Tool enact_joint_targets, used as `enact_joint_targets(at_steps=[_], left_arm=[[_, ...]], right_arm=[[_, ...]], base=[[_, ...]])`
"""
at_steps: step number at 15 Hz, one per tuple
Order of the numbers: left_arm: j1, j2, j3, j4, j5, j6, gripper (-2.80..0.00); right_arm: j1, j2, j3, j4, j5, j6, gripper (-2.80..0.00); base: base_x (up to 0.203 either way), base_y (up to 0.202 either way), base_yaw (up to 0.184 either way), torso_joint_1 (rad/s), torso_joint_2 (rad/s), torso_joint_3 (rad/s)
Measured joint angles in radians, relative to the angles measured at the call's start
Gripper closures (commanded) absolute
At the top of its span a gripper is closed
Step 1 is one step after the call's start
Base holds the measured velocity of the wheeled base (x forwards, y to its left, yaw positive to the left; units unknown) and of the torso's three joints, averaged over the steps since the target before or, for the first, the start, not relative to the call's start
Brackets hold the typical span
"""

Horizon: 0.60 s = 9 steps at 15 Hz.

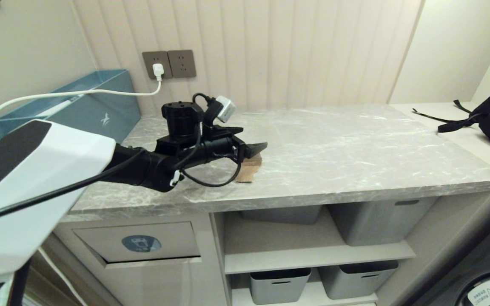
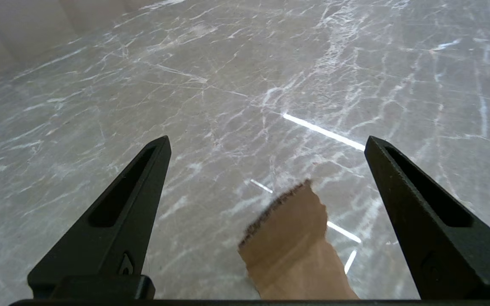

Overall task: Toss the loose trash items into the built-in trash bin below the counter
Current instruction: Pick up the garbage

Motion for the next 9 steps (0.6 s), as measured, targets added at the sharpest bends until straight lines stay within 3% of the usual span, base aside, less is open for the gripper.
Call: enact_joint_targets(at_steps=[4,9], left_arm=[[-0.002,0.077,-0.129,0.11,0.011,0.0,-2.8],[-0.005,0.116,-0.151,0.125,0.033,0.001,-2.8]], right_arm=[[0.0,0.0,0.0,0.0,0.0,0.0,0.0],[0.0,0.0,0.0,0.0,0.0,0.0,0.0]], base=[[0.0,0.0,0.0,0.0,0.0,0.0],[0.0,0.0,0.0,0.0,0.0,0.0]])
